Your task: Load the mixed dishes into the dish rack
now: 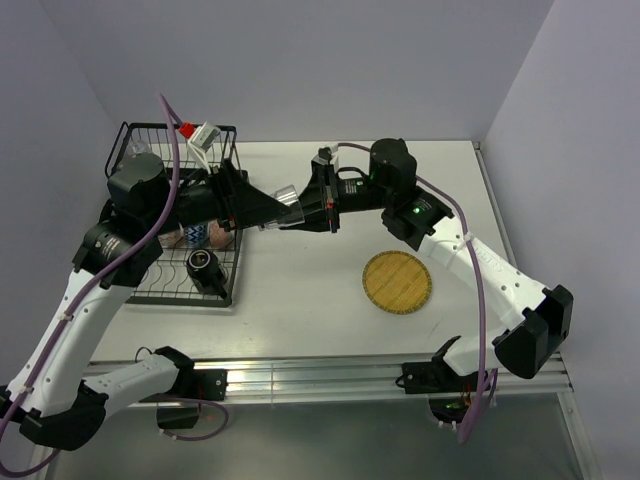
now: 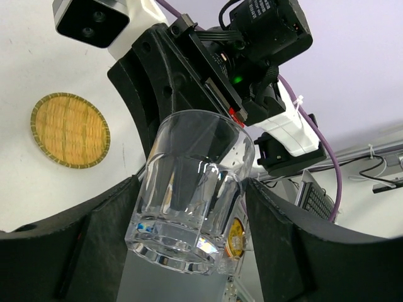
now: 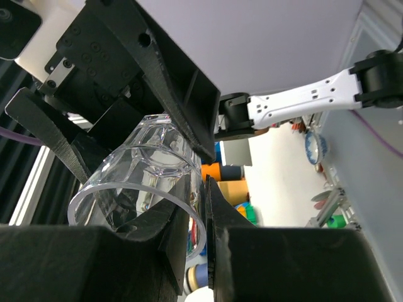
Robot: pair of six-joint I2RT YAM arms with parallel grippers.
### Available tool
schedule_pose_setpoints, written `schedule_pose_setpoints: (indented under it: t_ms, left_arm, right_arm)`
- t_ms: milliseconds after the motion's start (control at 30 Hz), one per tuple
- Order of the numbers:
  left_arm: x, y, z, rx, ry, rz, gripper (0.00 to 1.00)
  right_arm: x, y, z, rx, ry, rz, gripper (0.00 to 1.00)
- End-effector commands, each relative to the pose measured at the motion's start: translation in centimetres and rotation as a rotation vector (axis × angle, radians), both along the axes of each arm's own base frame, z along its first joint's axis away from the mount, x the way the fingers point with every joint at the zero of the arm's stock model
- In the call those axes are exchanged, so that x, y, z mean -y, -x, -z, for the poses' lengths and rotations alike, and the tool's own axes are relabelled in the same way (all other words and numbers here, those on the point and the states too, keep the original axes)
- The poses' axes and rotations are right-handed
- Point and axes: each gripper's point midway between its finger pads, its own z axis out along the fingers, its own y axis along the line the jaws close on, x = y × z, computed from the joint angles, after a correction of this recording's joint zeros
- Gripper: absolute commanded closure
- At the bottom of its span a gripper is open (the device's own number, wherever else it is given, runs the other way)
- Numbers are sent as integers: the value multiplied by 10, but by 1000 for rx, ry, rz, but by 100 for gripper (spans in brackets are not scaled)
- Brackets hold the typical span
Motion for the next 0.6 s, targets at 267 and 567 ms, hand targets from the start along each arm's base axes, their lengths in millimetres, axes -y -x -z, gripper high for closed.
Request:
schedule_pose_setpoints:
  t_ms: [267,567]
  left_arm:
    - [-5,-23,64,-158,-112,-93,33]
    - [0,-22,61,-154,-55,-75,100]
  right_arm:
    - [26,44,-83,276,-212,-56,100]
    - [24,40,-85,261,-239,-41,96]
